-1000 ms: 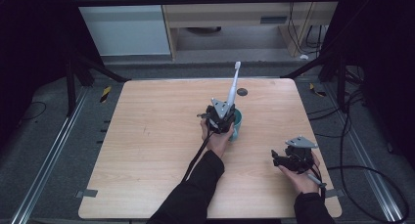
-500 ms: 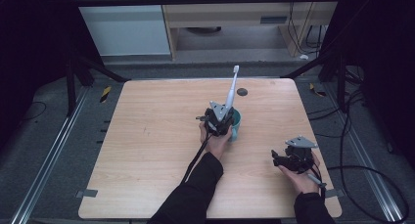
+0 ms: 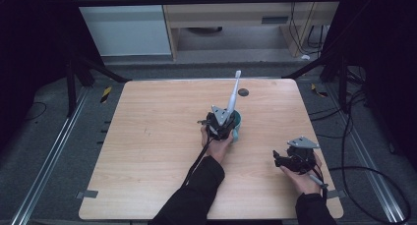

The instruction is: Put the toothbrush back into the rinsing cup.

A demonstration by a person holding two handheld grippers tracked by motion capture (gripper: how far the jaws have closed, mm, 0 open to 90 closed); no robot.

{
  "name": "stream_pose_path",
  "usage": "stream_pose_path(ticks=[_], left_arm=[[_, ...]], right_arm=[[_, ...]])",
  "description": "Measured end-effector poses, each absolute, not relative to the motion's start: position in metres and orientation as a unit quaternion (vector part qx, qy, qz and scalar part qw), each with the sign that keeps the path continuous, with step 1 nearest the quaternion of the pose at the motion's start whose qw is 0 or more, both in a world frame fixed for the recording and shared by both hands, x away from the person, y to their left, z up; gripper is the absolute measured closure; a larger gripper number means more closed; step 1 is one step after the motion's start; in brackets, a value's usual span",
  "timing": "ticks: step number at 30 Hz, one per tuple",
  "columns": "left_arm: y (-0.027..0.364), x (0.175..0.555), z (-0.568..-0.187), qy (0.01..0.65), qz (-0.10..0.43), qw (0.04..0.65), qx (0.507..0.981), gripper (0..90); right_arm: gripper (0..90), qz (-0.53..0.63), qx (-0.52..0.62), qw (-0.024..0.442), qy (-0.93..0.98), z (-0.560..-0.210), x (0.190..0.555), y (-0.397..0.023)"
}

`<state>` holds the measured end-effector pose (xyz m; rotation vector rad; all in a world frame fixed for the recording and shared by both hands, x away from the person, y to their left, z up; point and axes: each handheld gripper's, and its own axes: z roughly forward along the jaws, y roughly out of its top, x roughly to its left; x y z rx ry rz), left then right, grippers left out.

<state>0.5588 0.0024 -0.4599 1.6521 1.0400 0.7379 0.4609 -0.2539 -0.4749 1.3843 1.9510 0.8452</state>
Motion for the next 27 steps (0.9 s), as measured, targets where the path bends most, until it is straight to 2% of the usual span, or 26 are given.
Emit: stream_pose_path(ticks=[15,27], left_arm=[[0.002,0.556,-0.467,0.425,0.307,0.496,0.692,65.0],[0.013,0.546,-0.45,0.413,0.312,0.507,0.689,54.8]], right_arm=[[19.5,0.319,0.524,0.298,0.732,-0.475,0.461,-0.254],[18.9,0.321,0.525,0.3,0.728,-0.473,0.46,-0.255]])
